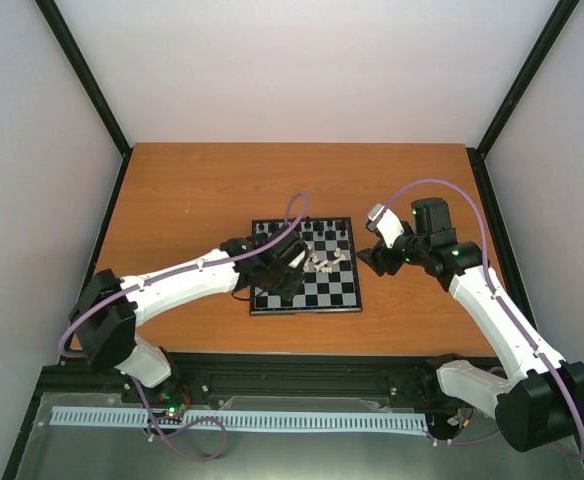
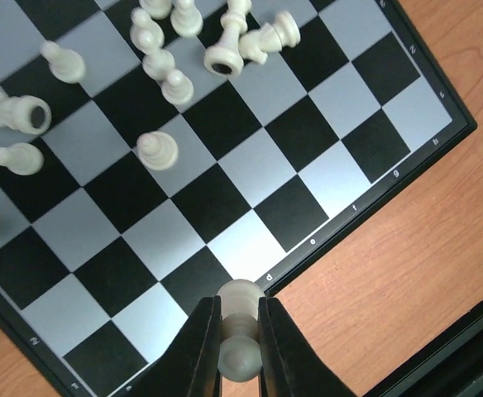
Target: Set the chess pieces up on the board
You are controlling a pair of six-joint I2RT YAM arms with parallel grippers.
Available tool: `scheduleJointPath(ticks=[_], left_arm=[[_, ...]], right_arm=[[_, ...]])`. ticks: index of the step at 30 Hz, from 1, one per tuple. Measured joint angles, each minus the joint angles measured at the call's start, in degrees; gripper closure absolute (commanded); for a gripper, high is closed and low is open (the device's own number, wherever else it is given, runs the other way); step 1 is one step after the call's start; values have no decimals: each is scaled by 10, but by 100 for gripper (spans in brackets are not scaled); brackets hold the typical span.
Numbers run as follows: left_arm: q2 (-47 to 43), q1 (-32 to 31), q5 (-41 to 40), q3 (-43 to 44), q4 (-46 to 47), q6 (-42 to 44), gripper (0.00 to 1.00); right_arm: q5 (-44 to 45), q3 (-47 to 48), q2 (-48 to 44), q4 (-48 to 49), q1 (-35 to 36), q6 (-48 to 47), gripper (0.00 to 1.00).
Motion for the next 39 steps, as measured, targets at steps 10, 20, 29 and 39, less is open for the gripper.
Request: scheduleJointPath(ticks=[10, 20, 29, 39], left_arm=[[59, -6, 35, -1, 19, 2, 93], [110, -6, 39, -1, 38, 4, 92], [118, -6, 39, -1, 55, 3, 79], [119, -6, 33, -1, 50, 2, 61]], right_arm=[[0, 0, 0, 0, 0, 0, 25], [-1, 0, 1, 0, 0, -4, 25], [-3, 0, 2, 0, 0, -5, 25], [-5, 0, 2, -2, 0, -5, 25]])
